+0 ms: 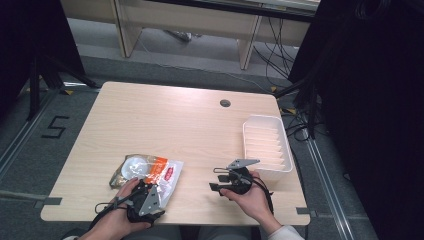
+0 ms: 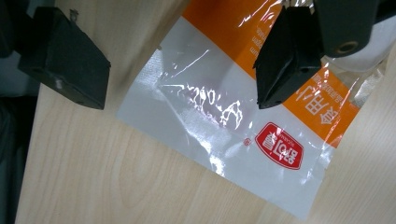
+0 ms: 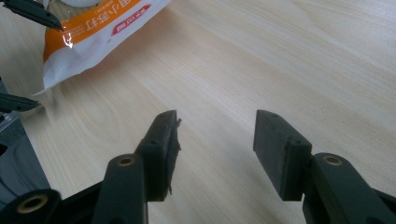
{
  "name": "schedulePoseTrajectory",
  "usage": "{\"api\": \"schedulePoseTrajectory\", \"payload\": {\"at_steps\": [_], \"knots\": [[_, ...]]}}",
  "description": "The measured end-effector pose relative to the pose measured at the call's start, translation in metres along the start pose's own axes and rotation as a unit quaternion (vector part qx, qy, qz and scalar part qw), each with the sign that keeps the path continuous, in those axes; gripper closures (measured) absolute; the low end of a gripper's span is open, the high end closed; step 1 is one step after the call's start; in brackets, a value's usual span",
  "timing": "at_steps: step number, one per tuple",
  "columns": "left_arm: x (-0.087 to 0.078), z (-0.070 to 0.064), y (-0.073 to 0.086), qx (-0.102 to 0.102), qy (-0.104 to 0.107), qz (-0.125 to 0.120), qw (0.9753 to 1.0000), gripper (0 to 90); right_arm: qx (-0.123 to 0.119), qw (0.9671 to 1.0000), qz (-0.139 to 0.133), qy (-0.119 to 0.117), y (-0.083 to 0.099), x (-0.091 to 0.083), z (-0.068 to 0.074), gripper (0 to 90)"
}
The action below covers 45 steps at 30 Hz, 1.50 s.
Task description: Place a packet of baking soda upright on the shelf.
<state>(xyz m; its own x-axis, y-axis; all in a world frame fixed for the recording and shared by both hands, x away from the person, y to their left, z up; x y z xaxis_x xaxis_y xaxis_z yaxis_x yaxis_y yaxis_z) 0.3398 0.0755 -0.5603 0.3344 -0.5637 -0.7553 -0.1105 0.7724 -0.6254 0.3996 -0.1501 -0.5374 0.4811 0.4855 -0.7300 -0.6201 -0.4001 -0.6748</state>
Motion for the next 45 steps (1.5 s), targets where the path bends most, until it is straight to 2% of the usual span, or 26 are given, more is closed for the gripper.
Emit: {"api": "schedulePoseTrajectory", "payload": {"at_steps": [5, 6, 10, 11, 17, 18, 19, 23, 24, 25, 28, 30, 32, 33, 34, 36, 37, 40, 41, 42, 45], "knots": [[0.002, 0.000, -0.002, 0.011, -0.001, 0.008, 0.9999, 17.6, 0.000, 1.0000, 0.003, 0.000, 0.001, 0.000, 0.000, 50.2], [0.005, 0.000, -0.003, 0.020, 0.000, 0.012, 0.9997, 17.6, -0.001, 1.0000, 0.002, -0.001, 0.001, 0.000, 0.000, 50.2], [0.008, 0.001, -0.005, 0.017, -0.001, 0.010, 0.9998, 18.4, -0.001, 1.0000, -0.001, -0.001, 0.000, 0.000, 0.001, 50.1], [0.008, 0.002, -0.005, 0.020, -0.007, 0.012, 0.9997, 18.4, -0.001, 1.0000, -0.001, -0.001, 0.000, 0.000, 0.001, 50.1], [0.008, 0.007, -0.004, -0.005, -0.017, 0.010, 0.9998, 21.7, -0.002, 1.0000, 0.001, 0.000, 0.000, 0.000, 0.001, 49.8], [0.007, 0.008, -0.003, -0.004, -0.016, 0.013, 0.9998, 21.7, -0.002, 1.0000, 0.001, 0.000, 0.000, 0.000, 0.001, 49.8], [0.007, 0.008, -0.004, -0.004, -0.021, 0.011, 0.9997, 23.9, -0.008, 0.9999, 0.013, 0.002, 0.002, -0.002, 0.000, 49.7], [0.009, 0.006, -0.003, -0.012, -0.014, 0.009, 0.9998, 29.2, -0.010, 0.9999, 0.014, 0.001, 0.002, -0.001, 0.001, 49.7], [0.008, 0.006, -0.003, -0.009, -0.016, 0.010, 0.9998, 29.2, -0.010, 0.9999, 0.014, 0.001, 0.002, -0.001, 0.001, 49.7], [0.008, 0.005, -0.003, -0.009, -0.015, 0.012, 0.9998, 32.0, -0.008, 1.0000, 0.002, 0.001, 0.002, 0.002, 0.002, 49.7], [0.008, 0.004, -0.002, -0.023, -0.007, 0.011, 0.9997, 37.5, -0.011, 0.9999, 0.007, 0.000, 0.002, 0.001, 0.002, 49.7], [0.007, 0.003, -0.002, -0.024, 0.000, 0.015, 0.9996, 40.0, -0.011, 0.9999, 0.006, -0.001, 0.002, 0.001, 0.002, 49.7], [0.007, 0.002, -0.001, -0.027, 0.007, 0.018, 0.9995, 46.2, -0.014, 0.9998, 0.016, 0.001, 0.003, -0.001, 0.001, 49.8], [0.008, 0.001, -0.001, -0.032, 0.010, 0.015, 0.9993, 51.9, -0.008, 1.0000, 0.002, -0.001, 0.002, 0.002, 0.002, 49.8], [0.007, 0.001, -0.001, -0.046, 0.010, 0.012, 0.9988, 53.5, -0.007, 0.9999, 0.008, -0.001, 0.003, 0.001, 0.002, 49.8], [0.007, 0.000, -0.001, -0.053, 0.014, 0.012, 0.9984, 56.9, -0.011, 0.9999, 0.008, -0.001, 0.003, 0.001, 0.002, 49.9], [0.007, -0.001, -0.001, -0.059, 0.017, 0.011, 0.9981, 59.2, -0.015, 0.9997, 0.021, -0.001, 0.004, -0.001, 0.002, 49.9], [0.007, -0.002, -0.001, -0.068, 0.023, 0.009, 0.9973, 64.2, -0.015, 0.9997, 0.022, -0.001, 0.004, 0.000, 0.002, 49.9], [0.007, -0.002, 0.000, -0.071, 0.025, 0.010, 0.9971, 67.5, -0.015, 0.9996, 0.022, -0.002, 0.004, 0.000, 0.002, 50.0], [0.007, -0.003, 0.000, -0.075, 0.029, 0.009, 0.9967, 75.1, -0.015, 0.9997, 0.021, -0.004, 0.004, 0.000, 0.003, 50.0], [0.007, -0.004, 0.000, -0.083, 0.034, 0.010, 0.9959, 79.8, -0.016, 0.9997, 0.021, -0.004, 0.004, 0.000, 0.003, 50.0]]}}
Point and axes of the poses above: each handheld gripper's, and its own axes: x roughly forward along the jaws, y roughly out of its underside, z roughly to its left, the point moved 8 cm from there along x, roughly forward along the jaws, and after that the axes turned 10 degrees about y, right-handed, at the moved point
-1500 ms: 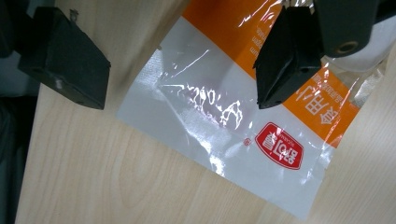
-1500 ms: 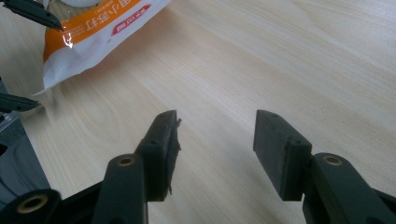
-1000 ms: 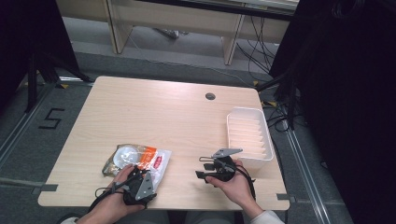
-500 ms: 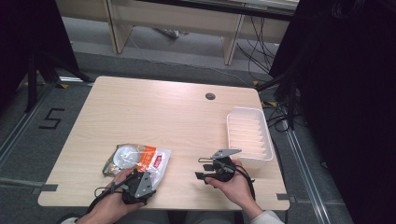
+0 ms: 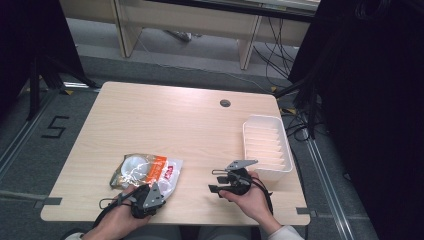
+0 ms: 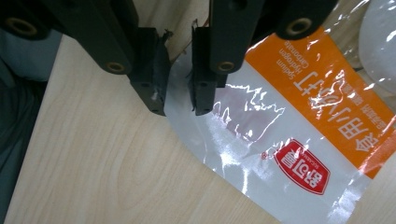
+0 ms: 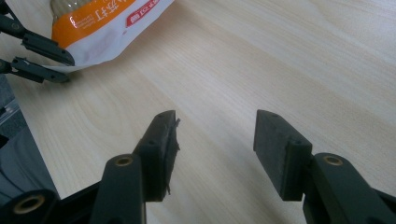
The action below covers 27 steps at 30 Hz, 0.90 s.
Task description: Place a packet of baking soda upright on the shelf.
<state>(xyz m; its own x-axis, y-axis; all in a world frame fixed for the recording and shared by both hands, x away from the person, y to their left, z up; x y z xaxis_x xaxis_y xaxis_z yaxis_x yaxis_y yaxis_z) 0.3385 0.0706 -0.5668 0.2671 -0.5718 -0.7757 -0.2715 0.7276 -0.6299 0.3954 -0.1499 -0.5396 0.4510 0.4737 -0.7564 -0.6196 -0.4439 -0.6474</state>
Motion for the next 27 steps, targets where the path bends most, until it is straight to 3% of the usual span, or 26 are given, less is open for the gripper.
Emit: {"api": "schedulePoseTrajectory", "payload": {"at_steps": [4, 10, 13, 14, 18, 19, 23, 24, 27], "knots": [[-0.002, 0.000, 0.000, 0.004, -0.004, 0.003, 1.0000, 89.3, 0.001, 1.0000, -0.001, -0.002, 0.000, 0.000, 0.000, 49.9], [-0.005, 0.001, -0.001, 0.016, -0.014, 0.004, 0.9998, 89.6, -0.002, 1.0000, -0.001, 0.000, 0.000, 0.000, -0.001, 49.7], [-0.006, 0.000, 0.000, 0.020, -0.011, 0.005, 0.9997, 89.7, 0.019, 0.9997, -0.015, -0.004, -0.002, 0.002, 0.002, 49.5], [-0.006, 0.001, -0.001, 0.023, -0.013, 0.004, 0.9996, 89.7, 0.004, 0.9999, -0.012, -0.001, -0.002, 0.002, -0.001, 49.5], [-0.015, 0.004, -0.004, 0.043, -0.026, -0.001, 0.9987, 89.8, -0.001, 1.0000, 0.000, -0.001, 0.000, 0.000, -0.001, 49.4], [-0.016, 0.005, -0.006, 0.036, -0.033, -0.014, 0.9987, 89.8, 0.007, 0.9999, -0.015, -0.002, -0.002, 0.003, 0.000, 49.5], [-0.023, 0.009, -0.008, 0.027, -0.044, -0.030, 0.9982, 89.9, 0.006, 0.9999, -0.011, -0.001, -0.001, 0.002, -0.001, 49.4], [-0.028, 0.012, -0.010, 0.029, -0.058, -0.039, 0.9971, 89.9, 0.007, 0.9999, -0.012, -0.001, -0.001, 0.002, -0.001, 49.4], [-0.034, 0.014, -0.011, 0.027, -0.064, -0.050, 0.9963, 90.0, 0.004, 1.0000, 0.000, 0.000, 0.000, 0.001, -0.002, 49.3]]}}
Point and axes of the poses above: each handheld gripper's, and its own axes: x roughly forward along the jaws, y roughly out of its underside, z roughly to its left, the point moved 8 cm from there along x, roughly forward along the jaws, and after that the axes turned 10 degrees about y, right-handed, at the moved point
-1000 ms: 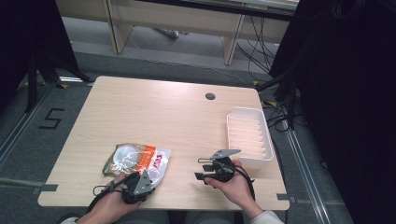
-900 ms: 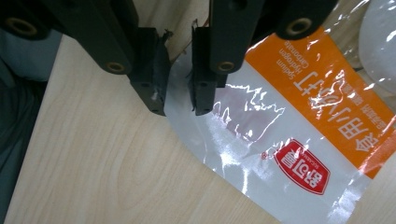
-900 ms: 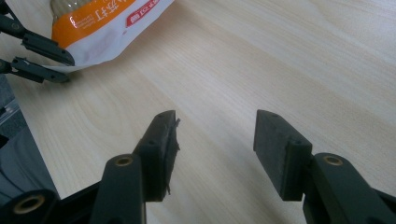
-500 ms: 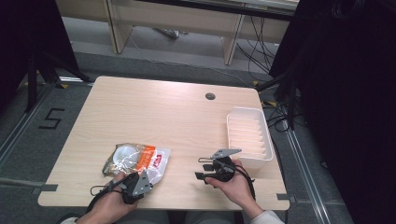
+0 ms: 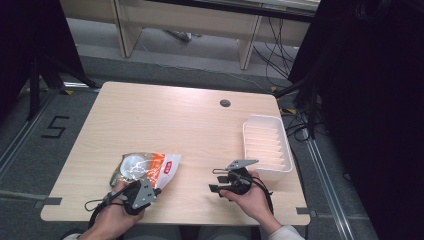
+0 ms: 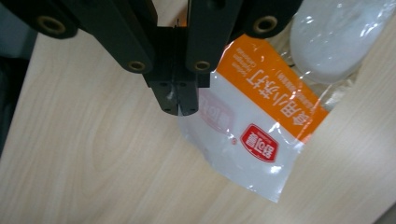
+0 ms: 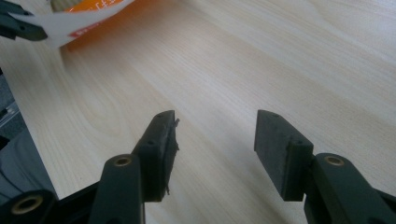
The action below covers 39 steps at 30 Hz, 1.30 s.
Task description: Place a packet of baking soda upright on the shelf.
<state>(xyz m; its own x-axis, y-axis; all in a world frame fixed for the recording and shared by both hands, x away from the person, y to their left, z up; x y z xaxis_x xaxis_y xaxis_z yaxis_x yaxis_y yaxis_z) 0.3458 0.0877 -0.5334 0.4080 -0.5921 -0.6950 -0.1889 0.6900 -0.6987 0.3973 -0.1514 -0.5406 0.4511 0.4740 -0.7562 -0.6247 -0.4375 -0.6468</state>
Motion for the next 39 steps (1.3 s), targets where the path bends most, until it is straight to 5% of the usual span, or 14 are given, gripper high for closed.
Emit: {"api": "schedulePoseTrajectory", "payload": {"at_steps": [14, 19, 22, 23, 24, 25, 27, 28, 29, 30, 31, 35, 36, 39], "knots": [[-0.011, 0.006, -0.003, -0.031, -0.008, -0.030, 0.9990, 90.0, 0.001, 0.9999, -0.011, -0.004, -0.001, 0.002, 0.001, 49.0], [-0.018, 0.010, -0.004, -0.044, -0.015, -0.054, 0.9975, 90.0, -0.063, 0.9979, -0.012, -0.014, -0.009, 0.000, 0.004, 48.4], [-0.020, 0.013, -0.004, -0.041, -0.023, -0.058, 0.9972, 90.0, -0.136, 0.9898, -0.041, -0.011, -0.024, 0.003, 0.014, 48.0], [-0.021, 0.014, -0.004, -0.032, -0.025, -0.056, 0.9976, 90.0, -0.188, 0.9817, -0.029, -0.013, -0.032, 0.004, 0.021, 47.6], [-0.021, 0.013, -0.004, -0.039, -0.024, -0.060, 0.9972, 90.0, -0.188, 0.9817, -0.029, -0.013, -0.032, 0.004, 0.021, 47.6], [-0.020, 0.011, -0.004, -0.043, -0.019, -0.060, 0.9971, 90.0, -0.230, 0.9722, -0.039, -0.011, -0.045, 0.009, 0.026, 45.8], [-0.021, 0.012, -0.004, -0.029, -0.021, -0.054, 0.9979, 90.0, -0.251, 0.9672, -0.042, -0.003, -0.058, 0.013, 0.032, 43.5], [-0.021, 0.012, -0.004, -0.031, -0.019, -0.054, 0.9979, 90.0, -0.246, 0.9685, -0.037, 0.004, -0.062, 0.014, 0.036, 42.8], [-0.021, 0.011, -0.004, -0.029, -0.020, -0.056, 0.9978, 90.0, -0.265, 0.9633, -0.042, 0.004, -0.069, 0.017, 0.038, 42.0], [-0.021, 0.011, -0.004, -0.029, -0.020, -0.056, 0.9978, 90.0, -0.265, 0.9633, -0.042, 0.004, -0.069, 0.017, 0.038, 42.0], [-0.022, 0.011, -0.004, -0.030, -0.019, -0.054, 0.9979, 90.0, -0.291, 0.9557, -0.046, 0.007, -0.082, 0.023, 0.042, 40.2], [-0.022, 0.011, -0.005, -0.034, -0.020, -0.063, 0.9972, 90.0, -0.310, 0.9501, -0.029, 0.009, -0.093, 0.037, 0.051, 38.4], [-0.024, 0.011, -0.005, -0.030, -0.020, -0.061, 0.9975, 90.0, -0.326, 0.9445, -0.035, 0.014, -0.098, 0.042, 0.051, 38.3], [-0.024, 0.011, -0.005, -0.036, -0.019, -0.065, 0.9971, 90.0, -0.349, 0.9363, -0.031, 0.022, -0.104, 0.053, 0.054, 39.1]]}}
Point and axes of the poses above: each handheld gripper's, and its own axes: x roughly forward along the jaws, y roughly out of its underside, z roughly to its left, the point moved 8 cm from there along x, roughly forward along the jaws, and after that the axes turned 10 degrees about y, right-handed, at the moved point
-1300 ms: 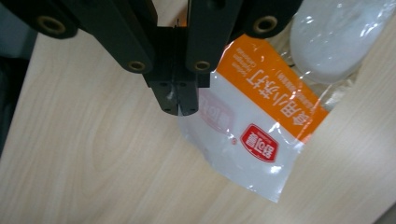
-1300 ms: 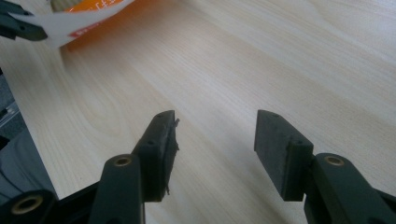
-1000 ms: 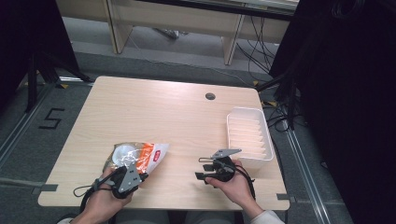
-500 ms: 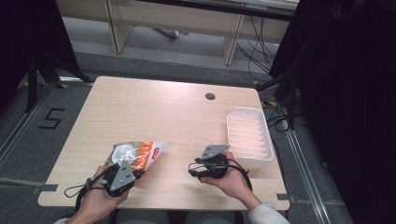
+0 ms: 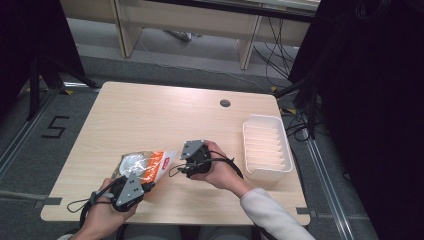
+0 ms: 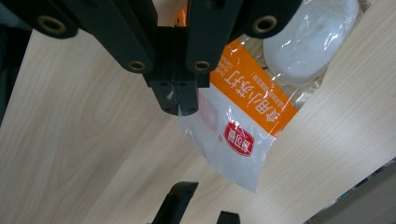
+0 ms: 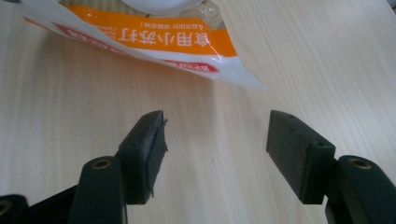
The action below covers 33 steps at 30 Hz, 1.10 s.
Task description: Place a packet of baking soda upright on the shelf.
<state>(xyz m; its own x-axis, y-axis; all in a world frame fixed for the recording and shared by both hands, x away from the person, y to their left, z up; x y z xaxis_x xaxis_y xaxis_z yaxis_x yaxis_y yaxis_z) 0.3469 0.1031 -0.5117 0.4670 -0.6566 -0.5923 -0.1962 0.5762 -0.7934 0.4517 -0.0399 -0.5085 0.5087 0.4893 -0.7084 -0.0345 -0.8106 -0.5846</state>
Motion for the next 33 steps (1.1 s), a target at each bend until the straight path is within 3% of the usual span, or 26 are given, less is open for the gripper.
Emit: {"api": "schedulePoseTrajectory", "payload": {"at_steps": [4, 5, 6, 8, 11, 12, 19, 21, 24, 27, 28, 31, 32, 33], "knots": [[0.000, 0.001, -0.001, 0.001, -0.001, -0.005, 1.0000, 90.0, -0.017, 0.9998, -0.002, 0.004, -0.006, 0.008, 0.001, 39.7], [0.001, 0.000, -0.001, -0.010, 0.000, -0.009, 0.9999, 90.0, -0.011, 0.9999, 0.004, 0.000, -0.007, 0.010, 0.003, 39.7], [0.001, 0.000, -0.001, -0.013, 0.004, -0.010, 0.9999, 90.0, -0.001, 0.9998, 0.015, 0.011, -0.007, 0.011, 0.005, 39.4], [-0.001, 0.002, 0.000, 0.001, 0.002, -0.002, 1.0000, 90.0, -0.001, 0.9999, 0.013, 0.006, -0.010, 0.014, 0.006, 39.2], [-0.001, 0.002, 0.000, 0.001, -0.002, -0.003, 1.0000, 90.0, -0.020, 0.9998, 0.007, 0.008, -0.014, 0.020, 0.006, 37.9], [0.000, 0.001, 0.000, -0.007, 0.001, -0.002, 1.0000, 90.0, -0.028, 0.9995, 0.008, 0.012, -0.015, 0.023, 0.007, 37.1], [-0.002, 0.001, 0.000, -0.006, 0.003, -0.003, 1.0000, 90.0, -0.053, 0.9982, 0.004, 0.027, -0.023, 0.026, -0.002, 36.3], [-0.002, 0.001, -0.001, -0.007, 0.004, -0.004, 1.0000, 90.0, -0.048, 0.9986, 0.003, 0.022, -0.024, 0.027, -0.001, 36.3], [-0.002, 0.002, -0.001, -0.007, 0.000, -0.008, 0.9999, 90.0, -0.066, 0.9975, 0.008, 0.025, -0.025, 0.029, -0.001, 37.2], [-0.003, 0.003, -0.001, 0.001, 0.000, -0.005, 1.0000, 90.0, -0.064, 0.9978, 0.015, 0.009, -0.023, 0.034, 0.004, 42.8], [-0.003, 0.002, -0.001, 0.001, 0.000, -0.005, 1.0000, 90.0, -0.088, 0.9959, 0.021, 0.007, -0.021, 0.036, 0.000, 48.5], [-0.003, 0.001, -0.002, -0.001, 0.000, -0.009, 1.0000, 90.0, -0.088, 0.9958, 0.024, 0.010, -0.020, 0.038, 0.000, 53.4], [-0.003, 0.001, -0.002, -0.002, -0.002, -0.010, 0.9999, 90.0, -0.104, 0.9942, 0.024, 0.005, -0.021, 0.039, 0.000, 54.8], [-0.004, 0.000, -0.001, -0.004, -0.002, -0.006, 1.0000, 90.0, -0.103, 0.9944, 0.026, 0.003, -0.021, 0.040, 0.001, 56.2]]}}
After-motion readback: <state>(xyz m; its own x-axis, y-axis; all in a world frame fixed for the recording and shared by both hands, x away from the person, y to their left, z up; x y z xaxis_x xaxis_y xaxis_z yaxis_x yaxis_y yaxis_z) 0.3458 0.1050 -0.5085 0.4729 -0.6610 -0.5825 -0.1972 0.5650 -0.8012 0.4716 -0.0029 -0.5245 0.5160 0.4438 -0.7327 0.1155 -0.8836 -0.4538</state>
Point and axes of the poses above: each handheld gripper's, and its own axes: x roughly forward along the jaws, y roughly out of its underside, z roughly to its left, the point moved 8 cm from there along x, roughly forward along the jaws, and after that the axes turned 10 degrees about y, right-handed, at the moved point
